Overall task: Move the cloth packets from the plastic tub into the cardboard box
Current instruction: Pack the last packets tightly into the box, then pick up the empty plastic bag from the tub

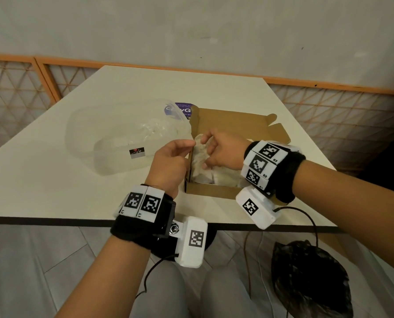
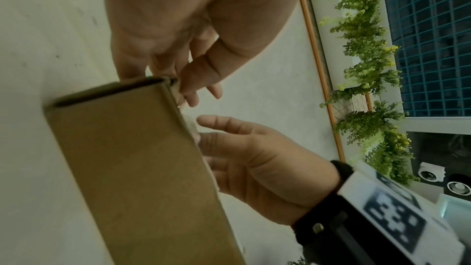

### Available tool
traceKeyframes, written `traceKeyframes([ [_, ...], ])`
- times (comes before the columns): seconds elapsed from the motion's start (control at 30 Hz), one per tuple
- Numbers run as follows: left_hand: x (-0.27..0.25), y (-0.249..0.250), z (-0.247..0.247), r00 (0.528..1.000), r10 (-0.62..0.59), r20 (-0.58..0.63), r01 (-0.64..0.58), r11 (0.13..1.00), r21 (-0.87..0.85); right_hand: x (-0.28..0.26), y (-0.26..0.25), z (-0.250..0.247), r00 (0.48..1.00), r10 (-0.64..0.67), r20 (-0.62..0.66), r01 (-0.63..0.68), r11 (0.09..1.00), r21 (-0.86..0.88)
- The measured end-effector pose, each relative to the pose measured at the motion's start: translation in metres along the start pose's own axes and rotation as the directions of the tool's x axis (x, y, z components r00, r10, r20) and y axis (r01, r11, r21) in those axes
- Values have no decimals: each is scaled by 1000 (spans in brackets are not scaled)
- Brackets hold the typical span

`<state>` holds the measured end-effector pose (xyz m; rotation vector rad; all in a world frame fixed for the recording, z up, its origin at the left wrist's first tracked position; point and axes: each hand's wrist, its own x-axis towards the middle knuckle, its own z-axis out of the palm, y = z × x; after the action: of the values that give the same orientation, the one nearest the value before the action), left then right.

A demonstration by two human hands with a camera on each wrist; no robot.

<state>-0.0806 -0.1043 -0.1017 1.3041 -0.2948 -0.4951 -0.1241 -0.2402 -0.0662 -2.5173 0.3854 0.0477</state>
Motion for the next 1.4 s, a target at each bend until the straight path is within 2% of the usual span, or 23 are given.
traceKeyframes([
  [0.07, 1, 0, 0, 1000, -1, 3, 1, 1000, 5, -7, -1, -6, 993, -71, -90, 65, 996, -60],
  [0.1, 1, 0, -1, 1000, -1, 3, 0, 1000, 15, -11, -2, -7, 991, -100, -86, 96, 994, -49],
  [0.17, 2, 0, -1, 1000, 4, -2, -4, 999, 37, -22, -3, -3, 991, -128, 38, 129, 991, -34],
  [0.23, 2, 0, 1, 1000, 1, -4, -1, 998, 59, -27, -3, 8, 976, -140, 165, 161, 980, -118],
  [0.27, 2, 0, 1, 1000, 0, -3, 1, 998, 68, -27, -2, 12, 972, -144, 188, 176, 970, -165],
  [0.33, 1, 1, 1, 1000, 1, 0, -1, 997, 77, -23, 1, 17, 979, -120, 164, 149, 973, -176],
  [0.47, 0, 1, 1, 1000, 5, 3, -5, 994, 106, -16, 7, 21, 992, -38, 122, 47, 997, -69],
  [0.6, 2, 7, 5, 999, 31, 9, -32, 990, 139, -25, 6, 17, 990, -135, -42, 138, 988, 63],
  [0.63, 4, 10, 6, 999, 43, 5, -43, 987, 156, -28, 5, 17, 986, -162, -29, 163, 985, 54],
  [0.73, 10, 25, 11, 994, 95, 45, -104, 955, 278, -39, 6, 21, 975, -179, 135, 189, 979, -73],
  [0.77, 12, 33, 13, 989, 120, 86, -142, 933, 332, -44, 7, 15, 981, -159, 114, 166, 984, -57],
  [0.83, 12, 50, 15, 970, 171, 175, -232, 873, 429, -56, 12, -13, 992, -93, -83, 101, 991, 88],
  [0.87, 11, 59, 14, 956, 203, 210, -282, 831, 479, -65, 19, -32, 977, -24, -211, 64, 981, 182],
  [0.93, 10, 76, 8, 925, 271, 267, -380, 686, 621, -83, 47, -61, 900, 161, -405, -62, 967, 247],
  [0.97, 10, 84, 4, 912, 286, 294, -409, 573, 710, -92, 63, -68, 867, 260, -424, -185, 960, 210],
  [1.03, 14, 94, -6, 912, 258, 318, -391, 318, 864, -104, 91, -63, 858, 413, -306, -417, 907, 55],
  [1.07, 17, 96, -11, 928, 206, 310, -352, 212, 912, -105, 102, -55, 863, 453, -223, -457, 889, 38],
  [1.1, 21, 95, -15, 950, 130, 283, -301, 145, 943, -106, 108, -46, 869, 468, -159, -460, 884, 89],
  [1.17, 26, 89, -22, 972, -32, 233, -230, 75, 970, -103, 110, -33, 879, 456, -138, -416, 876, 245],
  [1.23, 30, 78, -30, 950, -114, 291, -291, 20, 956, -98, 111, -26, 886, 417, -201, -365, 897, 250],
  [1.4, 15, 68, -48, 904, -74, 421, -410, 126, 903, -83, 113, -25, 873, 392, -290, -366, 920, 142],
])
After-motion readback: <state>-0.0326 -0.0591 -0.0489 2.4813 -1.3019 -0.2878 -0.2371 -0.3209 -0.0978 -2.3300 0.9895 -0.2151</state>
